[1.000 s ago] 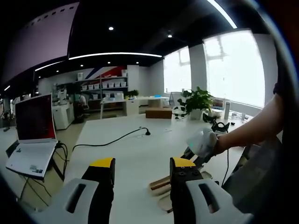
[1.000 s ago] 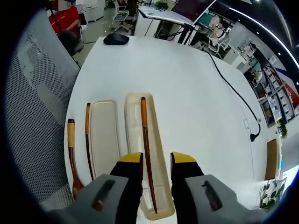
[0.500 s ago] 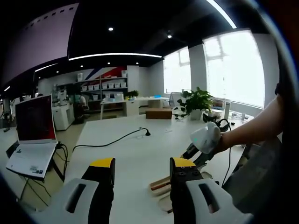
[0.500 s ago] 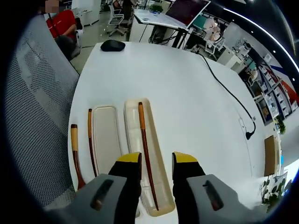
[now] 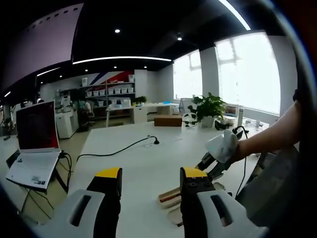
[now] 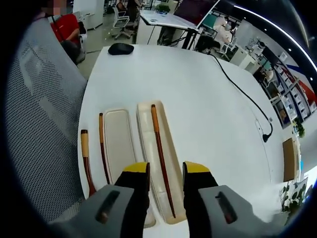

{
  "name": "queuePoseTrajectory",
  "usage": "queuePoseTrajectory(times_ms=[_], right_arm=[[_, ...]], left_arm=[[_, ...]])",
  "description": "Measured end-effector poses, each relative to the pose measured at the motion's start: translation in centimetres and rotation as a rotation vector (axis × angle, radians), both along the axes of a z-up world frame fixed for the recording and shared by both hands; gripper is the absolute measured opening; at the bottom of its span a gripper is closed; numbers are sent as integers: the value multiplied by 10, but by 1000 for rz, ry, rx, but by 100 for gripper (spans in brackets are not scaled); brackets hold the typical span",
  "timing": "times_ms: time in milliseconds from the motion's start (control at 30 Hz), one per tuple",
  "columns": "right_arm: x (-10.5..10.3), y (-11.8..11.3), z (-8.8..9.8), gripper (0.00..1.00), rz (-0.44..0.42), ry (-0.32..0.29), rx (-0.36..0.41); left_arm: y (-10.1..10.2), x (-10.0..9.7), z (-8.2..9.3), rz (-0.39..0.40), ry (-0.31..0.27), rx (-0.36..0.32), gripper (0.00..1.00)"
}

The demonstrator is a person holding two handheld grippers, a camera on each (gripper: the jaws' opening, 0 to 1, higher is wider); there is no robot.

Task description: Arrange the utensils inside the cutlery case until each visible utensil rests in its matching compartment.

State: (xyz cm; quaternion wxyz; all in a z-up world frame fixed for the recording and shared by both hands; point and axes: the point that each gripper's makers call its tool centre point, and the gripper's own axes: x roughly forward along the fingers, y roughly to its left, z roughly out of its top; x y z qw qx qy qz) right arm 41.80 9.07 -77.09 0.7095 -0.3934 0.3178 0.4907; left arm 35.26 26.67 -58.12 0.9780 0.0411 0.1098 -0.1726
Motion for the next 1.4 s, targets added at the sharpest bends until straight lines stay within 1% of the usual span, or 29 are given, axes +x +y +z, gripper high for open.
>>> queuePoseTrajectory(times_ms=[133,200,267,433,667,867,933,1033,1167,1200,1333,1367,1400], right_arm=[[-7,-4,-1,23,10,23,-18],[-8,-6,-2,23,12,22,-20],[-12,-8,-3,23,11,38,-25],[-17,-10,-3,23,17,45,-31],[-25,-10,-1,23,20,55,-28],[-37,-6,0,23,37,73,-27],[-42,-6,-3,23,50,89,-39],[-45,-4,-3,23,57,97,-38],[-54,2,-4,22,73,129,-27],[-58,4,-6,22,79,144,-24],[-68,8,-13,22,118,165,-39],[-71,10,-14,21,136,175,-30],[-72,10,-14,22,128,184,-26]], left_arm=[[-1,0,-1,-3,2,3,48],[-1,0,-1,-5,2,4,48],[-2,-1,-1,-6,3,6,47],[-3,-2,-1,-9,4,7,47],[-4,-2,0,-11,5,7,47],[-4,-2,0,-9,3,7,47],[-4,-2,0,-9,5,6,47],[-4,-2,0,-12,7,7,47],[-4,-2,-1,-11,11,6,47],[-4,-2,-1,-11,12,6,47],[-3,-2,-2,-11,15,8,47],[-3,-2,-2,-11,15,8,47],[-3,-2,-2,-11,14,8,47]])
